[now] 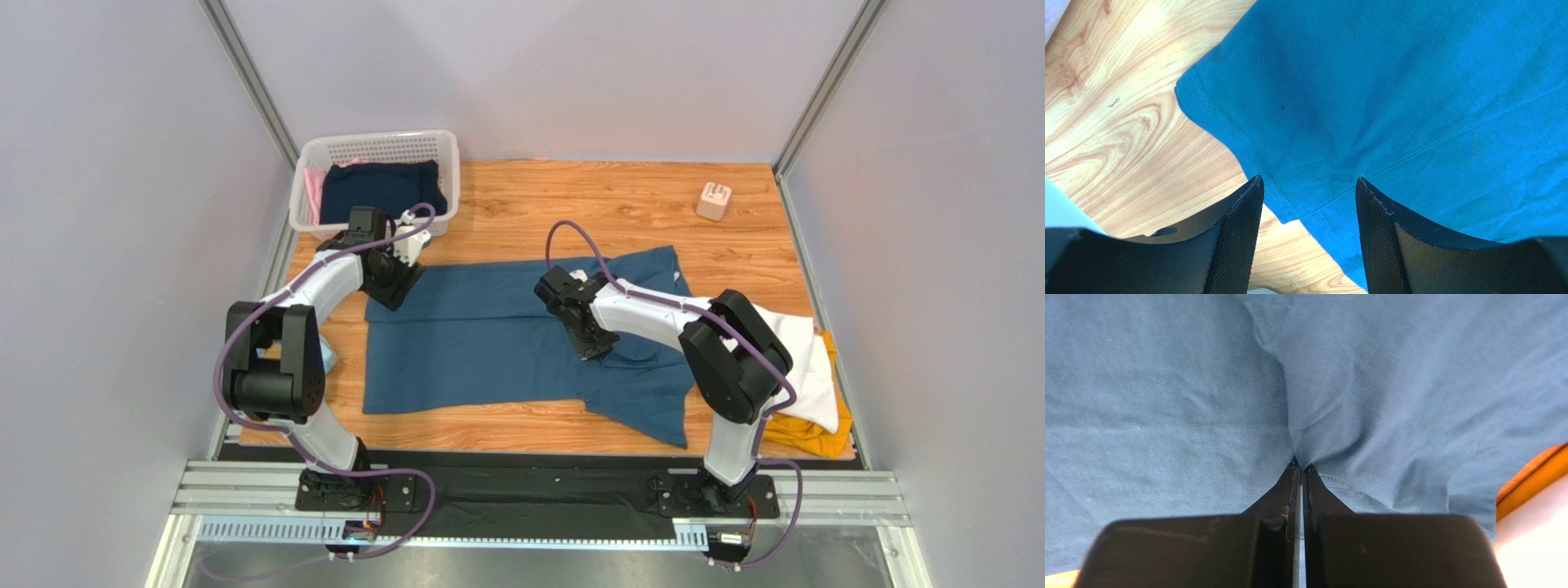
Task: Fold and stack the t-shirts
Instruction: Fold the flattened tshirt in 1/3 of the way
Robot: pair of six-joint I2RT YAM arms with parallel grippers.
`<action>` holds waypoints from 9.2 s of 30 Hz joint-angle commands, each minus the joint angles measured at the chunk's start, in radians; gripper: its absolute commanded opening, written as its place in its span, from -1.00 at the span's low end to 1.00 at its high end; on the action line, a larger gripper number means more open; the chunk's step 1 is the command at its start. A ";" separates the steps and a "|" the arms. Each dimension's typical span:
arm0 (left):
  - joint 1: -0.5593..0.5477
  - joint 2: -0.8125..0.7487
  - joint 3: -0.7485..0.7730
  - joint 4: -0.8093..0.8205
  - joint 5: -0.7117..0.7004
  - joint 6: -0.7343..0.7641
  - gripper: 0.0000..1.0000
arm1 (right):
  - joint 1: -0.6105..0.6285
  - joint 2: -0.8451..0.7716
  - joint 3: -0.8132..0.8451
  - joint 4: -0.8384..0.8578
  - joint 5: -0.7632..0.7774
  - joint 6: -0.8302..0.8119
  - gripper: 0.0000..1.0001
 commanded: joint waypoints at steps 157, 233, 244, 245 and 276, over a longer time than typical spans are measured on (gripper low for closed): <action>-0.930 0.581 0.727 0.158 -0.231 0.020 0.07 | -0.679 0.292 0.314 0.131 -0.546 0.161 -0.22; -0.870 0.657 0.848 0.007 -0.179 -0.067 0.05 | -0.690 0.295 0.308 0.138 -0.550 0.162 -0.28; -0.858 0.670 0.862 0.058 -0.221 -0.041 0.05 | -0.690 0.293 0.305 0.142 -0.555 0.162 -0.28; -0.855 0.669 0.863 0.066 -0.228 -0.033 0.05 | -0.690 0.293 0.304 0.143 -0.552 0.161 -0.28; -0.950 0.537 0.751 0.024 -0.205 -0.164 0.02 | -0.693 0.295 0.304 0.143 -0.553 0.159 -0.29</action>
